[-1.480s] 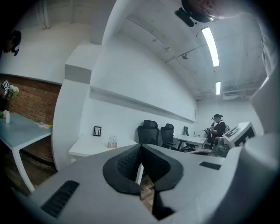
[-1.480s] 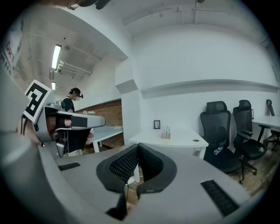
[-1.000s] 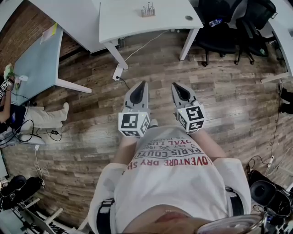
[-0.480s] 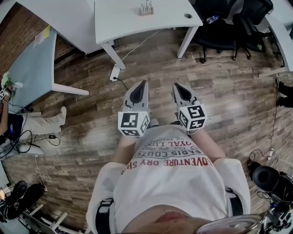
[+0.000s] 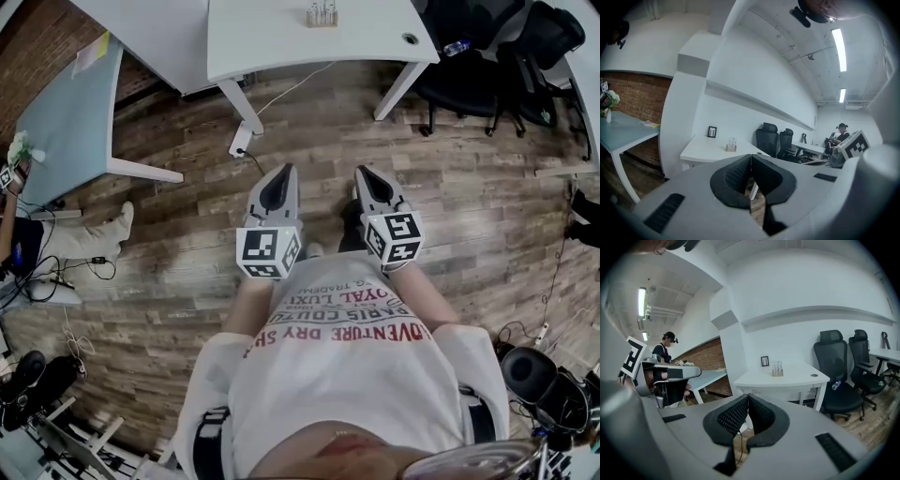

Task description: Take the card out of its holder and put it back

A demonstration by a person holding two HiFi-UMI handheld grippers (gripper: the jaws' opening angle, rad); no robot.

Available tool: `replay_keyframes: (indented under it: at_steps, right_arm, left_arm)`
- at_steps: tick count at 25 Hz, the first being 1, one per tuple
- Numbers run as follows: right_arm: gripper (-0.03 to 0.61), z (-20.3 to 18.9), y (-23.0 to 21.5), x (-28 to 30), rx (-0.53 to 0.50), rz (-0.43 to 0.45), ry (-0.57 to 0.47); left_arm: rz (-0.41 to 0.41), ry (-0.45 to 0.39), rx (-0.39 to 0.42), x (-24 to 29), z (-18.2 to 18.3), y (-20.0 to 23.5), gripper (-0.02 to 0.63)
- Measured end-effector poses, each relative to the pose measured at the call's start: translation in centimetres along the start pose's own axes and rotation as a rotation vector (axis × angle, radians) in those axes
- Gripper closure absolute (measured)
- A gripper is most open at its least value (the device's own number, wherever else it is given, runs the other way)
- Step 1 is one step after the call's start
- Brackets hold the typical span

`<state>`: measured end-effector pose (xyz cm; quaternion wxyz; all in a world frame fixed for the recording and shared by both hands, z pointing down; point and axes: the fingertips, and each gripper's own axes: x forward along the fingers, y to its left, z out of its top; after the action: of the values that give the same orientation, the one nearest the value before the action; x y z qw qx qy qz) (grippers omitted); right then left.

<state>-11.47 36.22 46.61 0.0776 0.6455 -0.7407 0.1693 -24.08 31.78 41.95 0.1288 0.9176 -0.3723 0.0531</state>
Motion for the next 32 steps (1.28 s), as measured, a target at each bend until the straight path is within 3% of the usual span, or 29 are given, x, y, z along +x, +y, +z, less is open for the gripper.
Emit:
replay_keyframes:
  at_steps: [5,9,18,25,32]
  right_arm:
    - [0.552,0.7,-3.4,4.4,0.015,0.064,0.014]
    - [0.552,3.8,-7.1,8.3,0.008,0.118,-0.002]
    - [0.552,10.1,-18.9,14.7,-0.01,0.161,-0.004]
    - [0.552,10.5,-25.8,18.4,0.013,0.166,0.034]
    - [0.552,10.9,-27.7,22.4,0.047,0.175,0.063]
  left_arm:
    - [0.074,-0.001,0.007,4.1,0.5,1.2,0.589]
    - [0.118,-0.013,0.029,8.8,2.5,1.4,0.589]
    - [0.166,-0.043,0.016,22.2,6.4,-0.3,0.589]
    - [0.179,-0.012,0.008,29.7,6.3,-1.1,0.589]
    - [0.189,0.02,0.007,33.6,6.6,1.2,0.589]
